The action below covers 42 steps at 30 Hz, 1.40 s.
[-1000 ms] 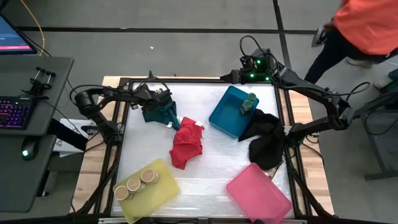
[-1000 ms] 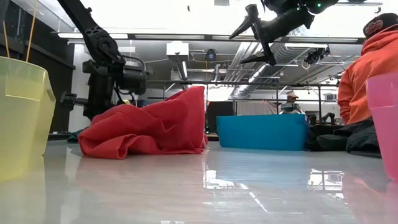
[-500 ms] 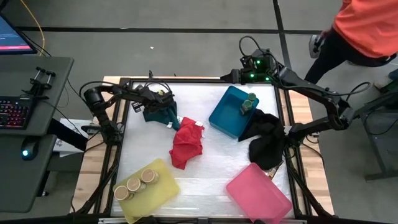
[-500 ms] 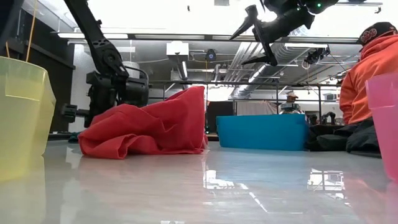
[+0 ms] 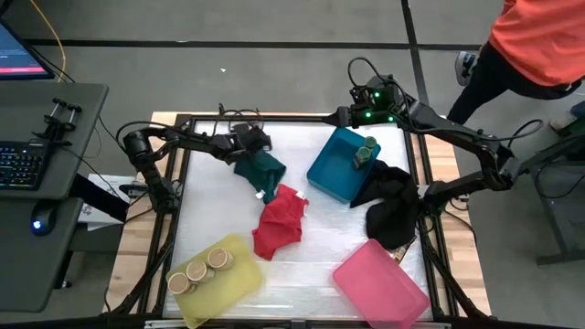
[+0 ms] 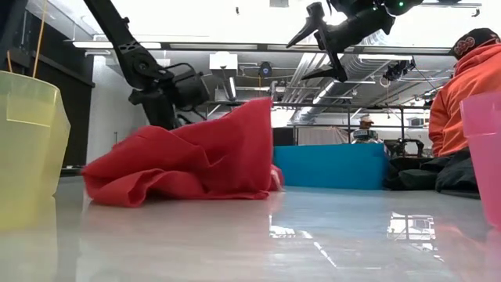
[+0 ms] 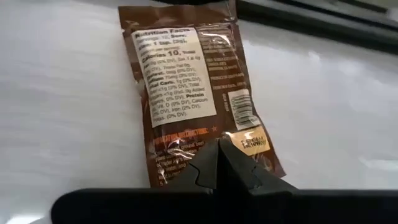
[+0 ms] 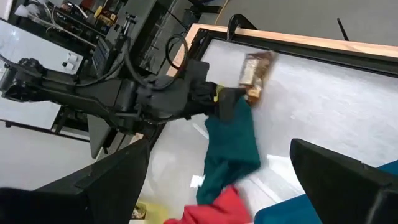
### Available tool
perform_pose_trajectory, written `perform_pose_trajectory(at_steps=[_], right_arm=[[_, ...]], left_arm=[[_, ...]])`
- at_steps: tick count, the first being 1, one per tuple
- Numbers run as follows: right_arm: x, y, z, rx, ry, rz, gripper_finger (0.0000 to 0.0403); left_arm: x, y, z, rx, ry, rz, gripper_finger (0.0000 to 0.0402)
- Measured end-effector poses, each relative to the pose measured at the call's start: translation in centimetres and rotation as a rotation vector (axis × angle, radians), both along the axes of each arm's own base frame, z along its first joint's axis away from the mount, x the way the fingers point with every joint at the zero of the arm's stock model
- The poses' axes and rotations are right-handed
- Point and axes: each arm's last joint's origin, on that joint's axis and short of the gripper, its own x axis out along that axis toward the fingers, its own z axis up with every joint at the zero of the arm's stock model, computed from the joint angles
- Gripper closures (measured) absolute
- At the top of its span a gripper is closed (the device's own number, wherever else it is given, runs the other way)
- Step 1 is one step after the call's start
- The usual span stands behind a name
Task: Sort spices by type
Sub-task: Put the top orange seasoning bag into the pink bin
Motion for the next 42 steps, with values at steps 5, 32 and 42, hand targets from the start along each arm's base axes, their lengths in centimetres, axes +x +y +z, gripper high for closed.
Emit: perform_pose_trajectory(at_steps=[5,32,42], right_arm=[[0.0,0.0,0.0,0.001,0.000,0.000,0.0020],[0.0,0.0,0.0,-0.021,0.003,0.011,0.0020],[0.0,0.0,0.0,-0.045,0.008,0.023,0.0020]], left_arm=[[1.6,-1.7,0.3,-0.024,-0.047,-0.175,0.0401],[3.7,-4.3,8.8,-0.007,-0.205,-0.691,0.0372],[2.7,-2.2,8.8,-0.210,-0.360,-0.705,0.0187]])
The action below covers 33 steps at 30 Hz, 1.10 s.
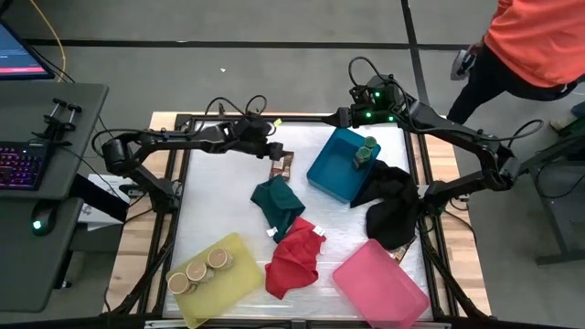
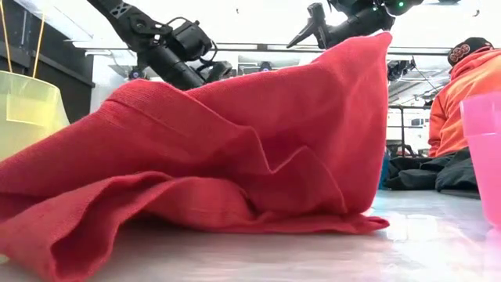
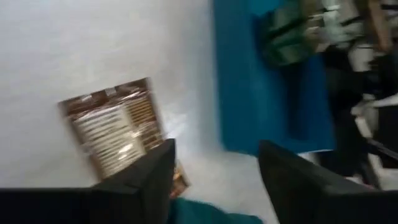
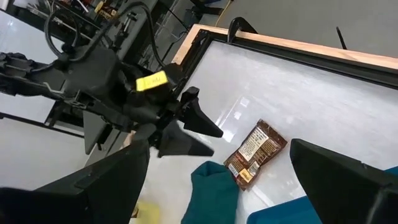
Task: Sort spices by type
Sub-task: Put the top orange seasoning bag into the pink bin
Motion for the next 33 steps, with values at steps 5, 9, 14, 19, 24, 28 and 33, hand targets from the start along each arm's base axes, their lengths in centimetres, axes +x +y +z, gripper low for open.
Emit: perform_pose_trajectory(at_steps=[5,9,14,19,24,28,33], right_arm=[[0.0,0.0,0.0,-0.010,0.002,0.005,0.0020],[0.0,0.0,0.0,-0.016,0.003,0.006,0.0020],[-0.1,-0.1,0.0,-0.023,0.005,0.007,0.0020],[-0.3,-0.4,0.0,-0.025,0.005,-0.010,0.0020],[-0.6,-0.9,0.0,-0.020,0.004,-0.034,0.0020],[-0.7,-0.9,0.0,-0.020,0.004,-0.036,0.0020],[-0.7,-0.9,0.0,-0.019,0.004,-0.036,0.0020]], left_arm=[[0.5,0.1,0.8,0.030,-0.026,-0.046,0.0104],[0.1,1.7,2.7,0.036,0.027,0.003,0.0076],[0.4,2.7,4.3,0.079,0.187,0.040,0.0075],[3.2,1.3,2.5,0.075,0.320,0.054,0.0075],[4.9,0.6,-1.1,-0.020,0.402,0.146,0.0075],[5.4,0.4,-2.8,-0.052,0.440,0.179,0.0076],[5.8,0.5,-4.4,-0.036,0.483,0.194,0.0076]])
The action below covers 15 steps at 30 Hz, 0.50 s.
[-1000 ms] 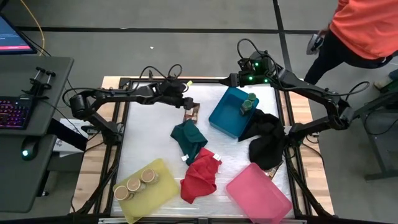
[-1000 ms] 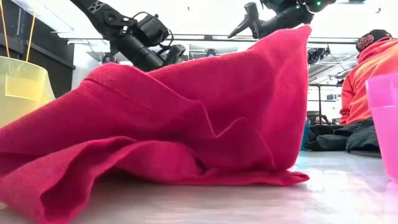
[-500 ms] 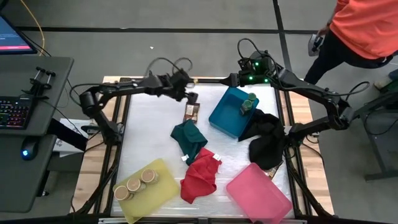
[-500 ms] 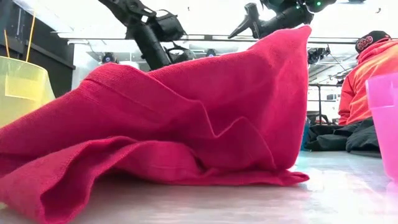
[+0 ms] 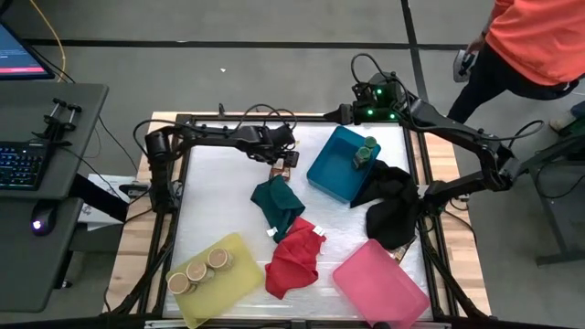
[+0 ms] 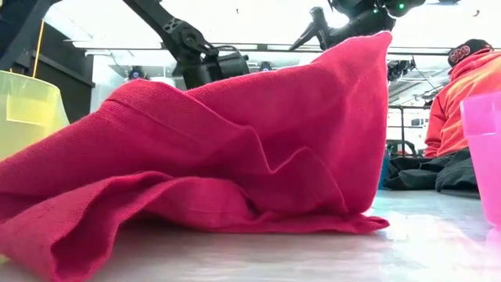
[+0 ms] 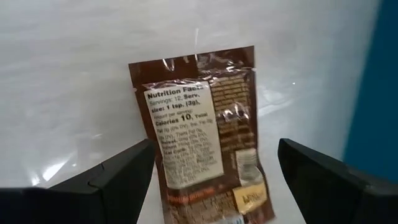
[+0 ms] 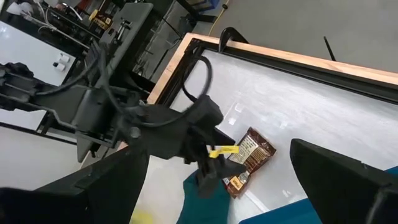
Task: Sort spices by type
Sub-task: Put the top orange seasoning bag into the pink bin
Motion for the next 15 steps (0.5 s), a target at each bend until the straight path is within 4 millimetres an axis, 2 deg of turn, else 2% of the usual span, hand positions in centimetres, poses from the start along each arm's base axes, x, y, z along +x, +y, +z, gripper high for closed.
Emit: perform_pose_trajectory(at_steps=[11,15], right_arm=[[0.0,0.0,0.0,0.001,0.001,0.000,0.0020],[0.0,0.0,0.0,0.001,0.001,0.000,0.0020]], left_arm=[[0.5,0.2,-2.9,0.009,0.088,0.007,0.0076],[0.6,-0.1,-3.6,0.036,0.127,-0.040,0.0077]])
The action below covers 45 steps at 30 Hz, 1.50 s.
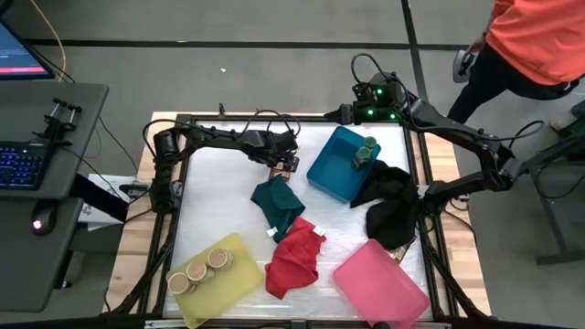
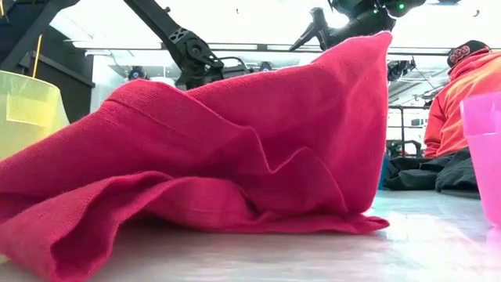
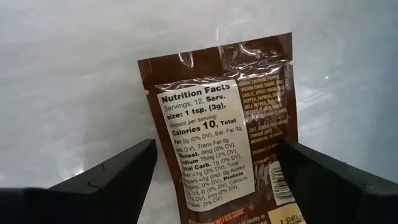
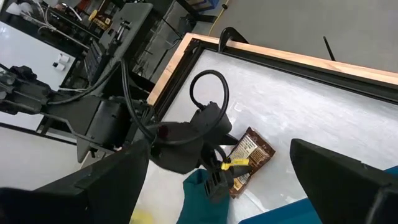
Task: Sort spices by type
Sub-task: Put the top orange seasoning bag into the pink bin
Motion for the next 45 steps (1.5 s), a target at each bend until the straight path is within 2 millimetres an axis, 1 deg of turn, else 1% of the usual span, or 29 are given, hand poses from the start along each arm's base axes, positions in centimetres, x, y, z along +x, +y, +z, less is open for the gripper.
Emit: perform_pose_trajectory(at_steps=[3,5,6,8,12,13,14,17,20,21,23,26,29,31,34,36,38,41,45], right_arm=[[0.0,0.0,0.0,0.000,0.000,0.000,0.0020],[0.0,0.0,0.0,0.000,0.000,0.000,0.0020],[0.0,0.0,0.0,0.000,0.000,0.000,0.0020],[0.0,0.0,0.0,-0.003,0.000,0.001,0.0020],[0.0,0.0,0.0,-0.003,0.000,0.002,0.0020],[0.0,0.0,0.0,-0.003,0.000,0.001,0.0020],[0.0,0.0,0.0,-0.004,0.000,0.002,0.0020],[0.0,0.0,0.1,-0.012,-0.008,0.002,0.0020],[0.0,-0.1,0.7,-0.043,-0.053,0.009,0.0020],[0.0,-0.1,1.1,-0.058,-0.084,0.023,0.0020],[-0.4,0.0,2.2,-0.099,-0.158,0.054,0.0020],[-1.2,0.7,4.0,-0.154,-0.257,0.106,0.0020],[-2.3,2.0,5.7,-0.195,-0.321,0.166,0.0020],[-2.9,3.0,6.6,-0.215,-0.354,0.202,0.0020],[-3.8,4.6,7.8,-0.237,-0.400,0.235,0.0020],[-4.4,5.7,8.5,-0.238,-0.431,0.252,0.0020],[-5.0,6.7,9.2,-0.232,-0.458,0.245,0.0020],[-5.7,8.2,10.0,-0.241,-0.494,0.200,0.0020],[-6.6,9.8,10.9,-0.306,-0.517,0.105,0.0020]], left_arm=[[0.1,-0.3,-0.1,0.030,0.019,-0.035,0.0093],[0.2,-0.5,-0.1,0.047,0.025,-0.038,0.0128],[0.2,-0.5,-0.1,0.051,0.023,-0.042,0.0152],[0.2,-0.4,-0.2,0.055,0.023,-0.043,0.0214],[0.1,-0.1,0.2,0.077,0.027,-0.069,0.0360],[0.0,0.1,0.5,0.084,0.020,-0.073,0.0376],[-0.1,0.3,0.8,0.094,0.017,-0.075,0.0380],[-1.3,1.3,2.1,0.152,0.052,-0.054,0.0369],[-2.2,2.5,5.4,0.245,0.002,-0.057,0.0378],[-2.6,2.7,6.8,0.279,-0.022,-0.073,0.0384],[-3.3,2.8,8.9,0.335,-0.041,-0.122,0.0393],[-4.1,2.2,12.5,0.439,-0.108,-0.228,0.0393],[-4.7,0.8,16.2,0.549,-0.198,-0.416,0.0391],[-4.9,-0.4,17.9,0.593,-0.260,-0.552,0.0392],[-4.7,-2.1,19.7,0.629,-0.406,-0.727,0.0392],[-4.1,-3.2,20.3,0.637,-0.491,-0.823,0.0393],[-3.1,-4.6,20.1,0.629,-0.548,-0.913,0.0393],[-1.1,-7.0,19.1,0.593,-0.634,-1.048,0.0393],[1.7,-10.9,17.4,0.550,-0.750,-1.177,0.0394]])
